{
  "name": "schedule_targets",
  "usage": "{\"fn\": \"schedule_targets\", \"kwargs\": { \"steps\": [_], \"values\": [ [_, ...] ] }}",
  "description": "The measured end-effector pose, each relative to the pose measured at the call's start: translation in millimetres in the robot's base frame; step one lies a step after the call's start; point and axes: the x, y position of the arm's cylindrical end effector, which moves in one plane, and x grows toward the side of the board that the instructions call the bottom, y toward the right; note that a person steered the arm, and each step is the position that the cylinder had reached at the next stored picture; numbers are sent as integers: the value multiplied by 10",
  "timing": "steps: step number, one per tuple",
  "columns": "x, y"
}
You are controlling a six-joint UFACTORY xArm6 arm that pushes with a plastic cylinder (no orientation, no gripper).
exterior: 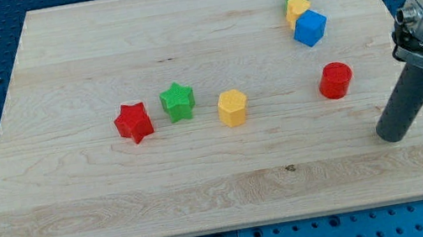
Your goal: Move the red circle below the blue cube
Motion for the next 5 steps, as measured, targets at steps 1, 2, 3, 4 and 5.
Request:
{"fn": "schedule_targets", "kwargs": {
  "steps": [1, 2, 3, 4, 5],
  "values": [
    [-210, 0],
    [-370, 0],
    [-370, -95],
    [-370, -238],
    [-378, -331]
  ]
}}
